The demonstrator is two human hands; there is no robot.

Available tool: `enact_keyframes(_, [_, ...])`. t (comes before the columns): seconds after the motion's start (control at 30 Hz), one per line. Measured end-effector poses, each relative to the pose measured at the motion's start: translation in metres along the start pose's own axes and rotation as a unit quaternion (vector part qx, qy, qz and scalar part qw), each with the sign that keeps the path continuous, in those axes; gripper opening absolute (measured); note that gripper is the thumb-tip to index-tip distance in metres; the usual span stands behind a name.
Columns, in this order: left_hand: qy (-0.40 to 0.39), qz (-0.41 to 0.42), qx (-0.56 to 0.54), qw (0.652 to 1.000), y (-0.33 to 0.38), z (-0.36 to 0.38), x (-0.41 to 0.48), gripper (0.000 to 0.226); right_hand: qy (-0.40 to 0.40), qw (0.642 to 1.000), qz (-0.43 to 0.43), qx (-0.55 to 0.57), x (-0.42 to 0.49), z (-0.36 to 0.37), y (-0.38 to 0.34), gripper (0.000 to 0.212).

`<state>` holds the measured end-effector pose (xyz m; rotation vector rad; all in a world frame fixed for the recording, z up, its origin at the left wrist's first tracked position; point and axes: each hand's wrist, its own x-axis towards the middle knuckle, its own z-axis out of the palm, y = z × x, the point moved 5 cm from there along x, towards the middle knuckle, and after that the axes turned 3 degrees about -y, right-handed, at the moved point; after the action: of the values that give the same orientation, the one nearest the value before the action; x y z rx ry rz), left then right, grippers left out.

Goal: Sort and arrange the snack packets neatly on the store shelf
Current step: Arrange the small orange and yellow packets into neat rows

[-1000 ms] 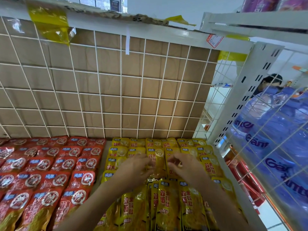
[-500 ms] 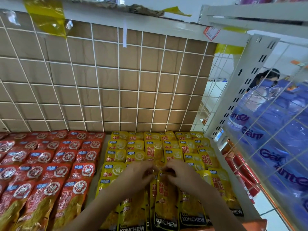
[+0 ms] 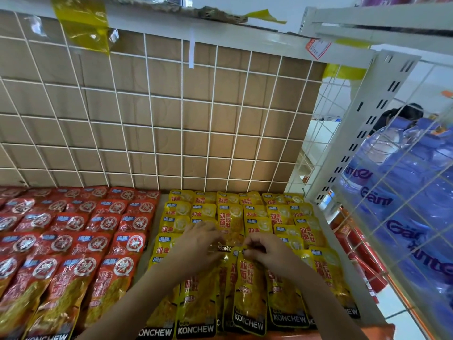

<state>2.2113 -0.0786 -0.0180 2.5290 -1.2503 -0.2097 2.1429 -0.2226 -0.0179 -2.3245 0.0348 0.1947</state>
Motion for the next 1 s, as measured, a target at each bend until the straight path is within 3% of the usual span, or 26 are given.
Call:
enact_keyframes(0.3, [-0.052, 0.04, 0.115, 0.991, 0.009, 0.013, 0.013, 0.037, 0.005, 1.0, -0.018, 0.003, 0.001, 0.0, 0.002, 0.027])
enact_keyframes(0.6, [-0.086, 0.038, 0.107, 0.99, 0.006, 0.017, 0.035, 0.026, 0.007, 0.999, -0.035, 0.006, 0.002, 0.0, 0.004, 0.024])
enact_keyframes(1.0, [-0.032, 0.01, -0.003, 0.999, -0.018, -0.005, 0.075, 0.014, 0.013, 0.999, -0.04, -0.004, 0.004, 0.002, 0.008, 0.025])
